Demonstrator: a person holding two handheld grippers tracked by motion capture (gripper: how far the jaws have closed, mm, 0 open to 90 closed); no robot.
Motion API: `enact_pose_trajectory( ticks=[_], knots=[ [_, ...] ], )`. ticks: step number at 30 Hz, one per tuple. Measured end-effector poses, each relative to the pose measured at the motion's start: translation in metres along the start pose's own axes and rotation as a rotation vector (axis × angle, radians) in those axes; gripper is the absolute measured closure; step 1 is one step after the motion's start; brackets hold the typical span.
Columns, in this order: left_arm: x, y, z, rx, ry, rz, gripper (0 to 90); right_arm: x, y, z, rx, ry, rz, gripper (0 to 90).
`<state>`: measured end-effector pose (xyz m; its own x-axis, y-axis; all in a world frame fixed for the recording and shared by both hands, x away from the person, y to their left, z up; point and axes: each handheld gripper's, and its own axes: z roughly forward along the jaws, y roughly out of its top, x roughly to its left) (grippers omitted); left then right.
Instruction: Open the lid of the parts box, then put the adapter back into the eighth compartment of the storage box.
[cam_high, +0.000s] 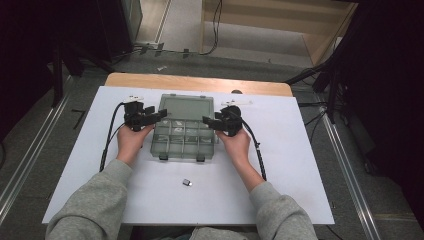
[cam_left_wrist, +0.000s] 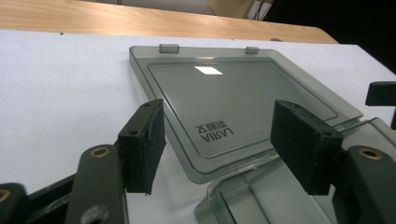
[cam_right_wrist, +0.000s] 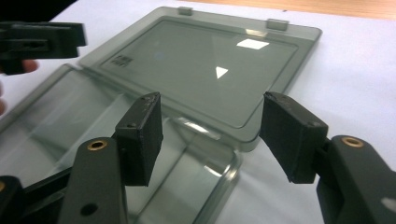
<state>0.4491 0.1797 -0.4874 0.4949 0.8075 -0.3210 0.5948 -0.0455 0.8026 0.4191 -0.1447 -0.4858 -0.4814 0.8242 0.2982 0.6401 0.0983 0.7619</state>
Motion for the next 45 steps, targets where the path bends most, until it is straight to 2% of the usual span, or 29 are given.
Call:
enact_pose_trajectory(
  ticks=[5, 15, 24, 36, 42, 45],
  knots=[
    [-0.005, 0.003, -0.007, 0.008, -0.016, 0.018, 33.1, 0.008, -0.002, -0.015, 0.011, 0.046, -0.033, 35.3],
    [-0.018, 0.005, -0.017, 0.065, -0.068, 0.039, 31.2, 0.012, -0.016, -0.037, 0.046, 0.116, -0.053, 35.1],
    [-0.029, 0.005, -0.025, 0.111, -0.106, 0.071, 31.1, 0.01, -0.024, -0.053, 0.051, 0.156, -0.065, 33.8],
    [-0.041, 0.002, -0.04, 0.113, -0.148, 0.083, 31.1, 0.01, -0.034, -0.071, 0.054, 0.19, -0.072, 33.1],
    [-0.047, -0.001, -0.047, 0.122, -0.158, 0.102, 31.1, 0.015, -0.038, -0.076, 0.056, 0.217, -0.103, 32.5],
    [-0.051, -0.004, -0.05, 0.132, -0.149, 0.121, 31.1, 0.018, -0.041, -0.077, 0.061, 0.223, -0.115, 32.5]
  ],
)
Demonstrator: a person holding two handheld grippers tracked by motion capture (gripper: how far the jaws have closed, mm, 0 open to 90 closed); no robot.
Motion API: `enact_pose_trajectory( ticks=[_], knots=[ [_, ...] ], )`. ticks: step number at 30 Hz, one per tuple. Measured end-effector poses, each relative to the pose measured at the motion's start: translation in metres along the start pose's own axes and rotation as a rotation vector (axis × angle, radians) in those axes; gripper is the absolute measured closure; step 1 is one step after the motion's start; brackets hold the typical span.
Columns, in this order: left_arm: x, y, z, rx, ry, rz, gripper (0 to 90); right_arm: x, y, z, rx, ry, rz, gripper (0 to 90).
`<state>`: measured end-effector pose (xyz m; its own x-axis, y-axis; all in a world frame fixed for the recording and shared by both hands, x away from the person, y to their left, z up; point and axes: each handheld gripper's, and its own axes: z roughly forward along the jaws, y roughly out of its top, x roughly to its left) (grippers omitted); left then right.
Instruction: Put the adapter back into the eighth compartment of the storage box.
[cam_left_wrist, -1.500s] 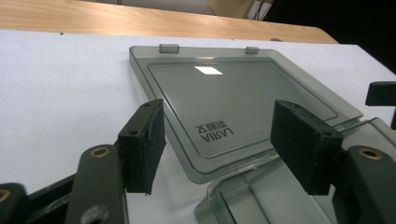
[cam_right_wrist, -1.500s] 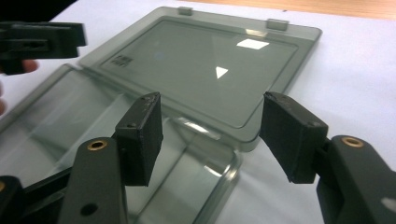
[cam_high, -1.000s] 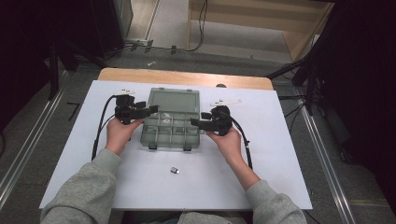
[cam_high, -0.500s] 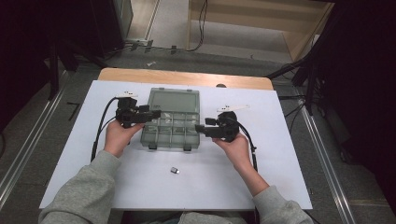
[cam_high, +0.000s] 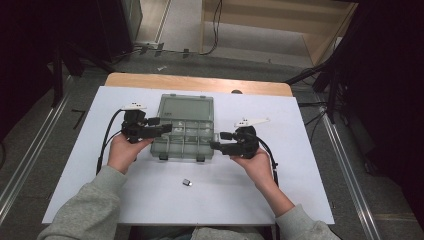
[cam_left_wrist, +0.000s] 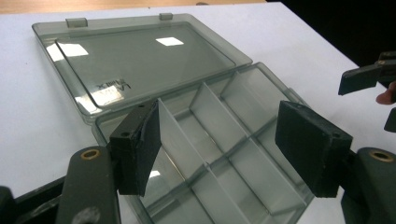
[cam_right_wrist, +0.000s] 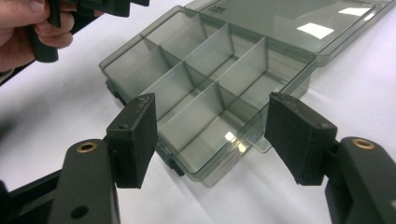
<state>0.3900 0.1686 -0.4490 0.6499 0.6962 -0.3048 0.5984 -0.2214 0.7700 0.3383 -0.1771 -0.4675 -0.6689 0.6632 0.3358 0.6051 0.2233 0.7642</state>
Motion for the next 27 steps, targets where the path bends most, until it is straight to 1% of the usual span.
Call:
enact_pose_trajectory(
  ticks=[1, 4, 6, 8, 10, 14, 15, 19, 22, 24, 27],
  knots=[
    [-0.002, -0.001, -0.001, 0.005, -0.001, 0.008, 31.1, 0.0, -0.001, 0.0, 0.003, 0.003, -0.006, 32.6],
    [-0.004, -0.002, -0.002, 0.018, -0.012, 0.016, 31.1, 0.002, -0.002, -0.002, 0.006, -0.011, -0.024, 32.6],
    [-0.007, -0.004, -0.003, 0.018, -0.015, 0.023, 31.1, 0.002, -0.003, -0.003, 0.005, 0.004, -0.01, 32.6],
    [-0.009, -0.006, -0.005, 0.025, -0.019, 0.027, 31.1, 0.003, -0.004, -0.003, 0.006, 0.018, -0.008, 32.6],
    [-0.01, -0.008, -0.007, 0.024, -0.036, 0.026, 31.1, 0.005, -0.006, -0.003, 0.012, 0.027, -0.009, 32.6],
    [-0.013, -0.011, -0.011, 0.027, -0.055, 0.025, 31.1, 0.011, -0.009, -0.003, 0.023, 0.045, -0.015, 32.1],
    [-0.013, -0.012, -0.012, 0.027, -0.058, 0.027, 31.1, 0.012, -0.01, -0.003, 0.027, 0.045, -0.023, 32.0],
    [-0.017, -0.015, -0.014, 0.037, -0.069, 0.042, 31.1, 0.016, -0.013, -0.004, 0.036, 0.059, -0.028, 31.6],
    [-0.019, -0.017, -0.015, 0.045, -0.08, 0.038, 31.1, 0.018, -0.015, -0.006, 0.035, 0.077, -0.025, 31.2],
    [-0.02, -0.02, -0.016, 0.051, -0.094, 0.028, 31.1, 0.019, -0.017, -0.007, 0.032, 0.093, -0.018, 31.0],
    [-0.023, -0.023, -0.018, 0.057, -0.093, 0.042, 31.1, 0.02, -0.018, -0.009, 0.041, 0.084, -0.028, 30.5]
  ],
)
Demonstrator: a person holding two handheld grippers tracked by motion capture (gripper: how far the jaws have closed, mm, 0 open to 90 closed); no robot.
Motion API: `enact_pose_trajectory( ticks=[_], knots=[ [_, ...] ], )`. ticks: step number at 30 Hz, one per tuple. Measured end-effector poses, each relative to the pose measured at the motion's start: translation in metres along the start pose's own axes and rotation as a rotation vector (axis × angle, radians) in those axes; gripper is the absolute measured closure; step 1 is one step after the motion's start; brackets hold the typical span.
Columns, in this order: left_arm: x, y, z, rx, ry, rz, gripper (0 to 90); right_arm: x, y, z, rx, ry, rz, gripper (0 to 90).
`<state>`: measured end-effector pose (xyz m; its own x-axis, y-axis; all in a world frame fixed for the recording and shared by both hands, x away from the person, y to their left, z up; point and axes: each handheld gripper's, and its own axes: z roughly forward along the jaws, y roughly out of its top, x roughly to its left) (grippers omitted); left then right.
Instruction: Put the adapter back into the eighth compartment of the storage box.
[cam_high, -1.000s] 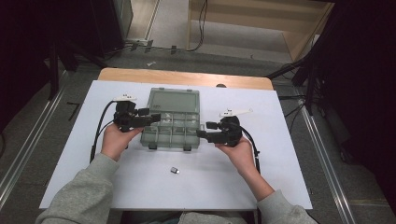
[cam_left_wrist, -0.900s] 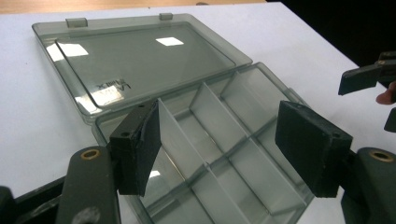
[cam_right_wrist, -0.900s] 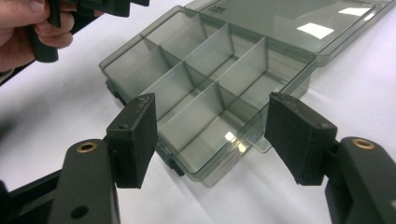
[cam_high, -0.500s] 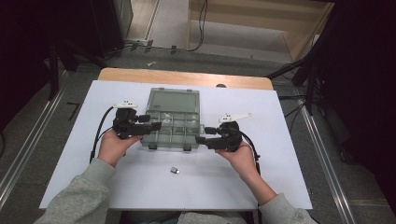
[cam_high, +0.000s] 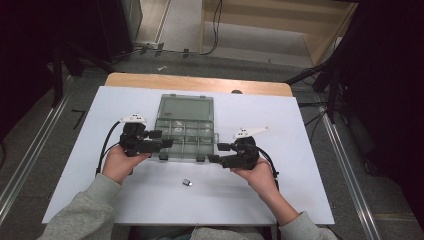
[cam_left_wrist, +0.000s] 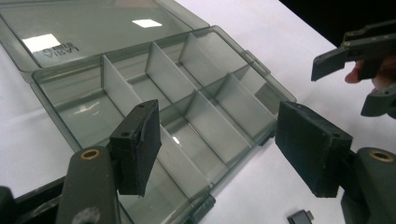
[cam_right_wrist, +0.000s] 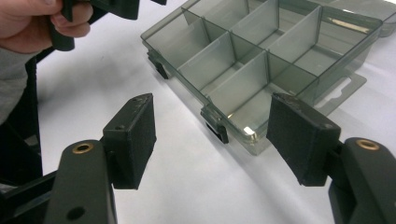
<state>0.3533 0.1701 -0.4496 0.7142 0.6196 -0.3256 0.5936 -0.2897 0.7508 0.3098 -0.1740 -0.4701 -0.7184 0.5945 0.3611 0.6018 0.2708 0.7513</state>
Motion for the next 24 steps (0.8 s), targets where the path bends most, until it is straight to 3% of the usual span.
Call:
enact_pose_trajectory(
  ticks=[19, 24],
  knots=[
    [-0.019, -0.022, -0.01, 0.04, -0.041, 0.057, 31.1, 0.008, -0.011, -0.007, 0.014, 0.029, 0.005, 27.5],
    [-0.022, -0.027, -0.012, 0.037, -0.053, 0.055, 27.6, 0.01, -0.012, -0.007, 0.024, 0.032, 0.0, 25.4]
  ],
)
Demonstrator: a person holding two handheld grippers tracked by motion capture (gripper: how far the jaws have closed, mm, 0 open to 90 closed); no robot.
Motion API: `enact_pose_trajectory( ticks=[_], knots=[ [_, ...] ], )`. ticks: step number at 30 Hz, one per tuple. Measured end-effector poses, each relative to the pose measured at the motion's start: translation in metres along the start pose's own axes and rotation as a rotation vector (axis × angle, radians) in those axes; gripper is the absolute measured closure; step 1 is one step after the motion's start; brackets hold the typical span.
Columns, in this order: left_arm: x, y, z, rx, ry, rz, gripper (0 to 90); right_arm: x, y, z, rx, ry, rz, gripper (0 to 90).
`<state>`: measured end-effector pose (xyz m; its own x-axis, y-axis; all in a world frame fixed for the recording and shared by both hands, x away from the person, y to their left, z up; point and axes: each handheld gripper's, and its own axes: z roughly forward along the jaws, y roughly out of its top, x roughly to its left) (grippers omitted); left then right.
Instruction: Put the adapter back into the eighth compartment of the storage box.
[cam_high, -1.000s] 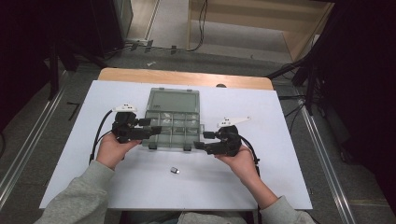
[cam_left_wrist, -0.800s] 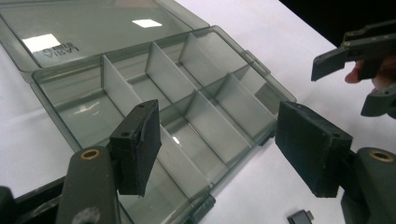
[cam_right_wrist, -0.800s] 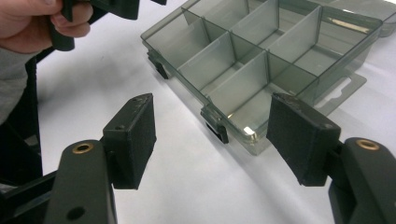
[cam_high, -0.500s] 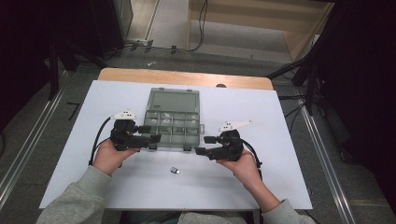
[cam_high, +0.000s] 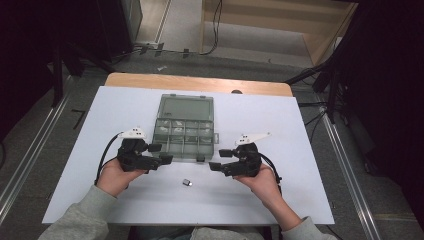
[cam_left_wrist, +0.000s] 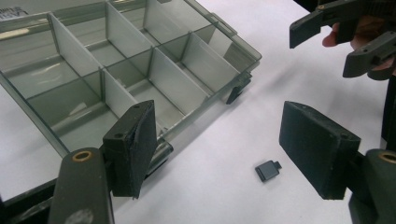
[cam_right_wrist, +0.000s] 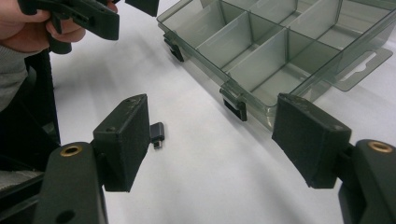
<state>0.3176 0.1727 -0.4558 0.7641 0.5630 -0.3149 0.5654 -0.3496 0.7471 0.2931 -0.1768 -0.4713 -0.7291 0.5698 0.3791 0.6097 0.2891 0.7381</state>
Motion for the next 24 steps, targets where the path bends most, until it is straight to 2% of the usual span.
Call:
enact_pose_trajectory(
  ticks=[3, 7, 12, 19, 24],
  knots=[
    [-0.001, -0.002, -0.001, 0.005, -0.017, 0.006, 24.0, 0.0, 0.0, 0.0, -0.003, -0.004, -0.001, 23.6],
    [-0.004, -0.006, -0.002, 0.006, -0.025, 0.021, 23.7, 0.001, -0.001, 0.001, -0.007, 0.01, -0.002, 23.0],
    [-0.007, -0.01, -0.002, 0.024, -0.033, 0.028, 23.8, 0.002, -0.001, 0.005, 0.018, 0.01, -0.015, 21.5],
    [-0.011, -0.015, -0.005, 0.02, -0.044, 0.025, 23.8, 0.004, -0.001, 0.011, 0.05, 0.002, -0.019, 21.5],
    [-0.011, -0.019, -0.005, 0.035, -0.045, 0.025, 23.9, 0.006, -0.001, 0.017, 0.063, 0.008, -0.03, 21.5]
  ],
)
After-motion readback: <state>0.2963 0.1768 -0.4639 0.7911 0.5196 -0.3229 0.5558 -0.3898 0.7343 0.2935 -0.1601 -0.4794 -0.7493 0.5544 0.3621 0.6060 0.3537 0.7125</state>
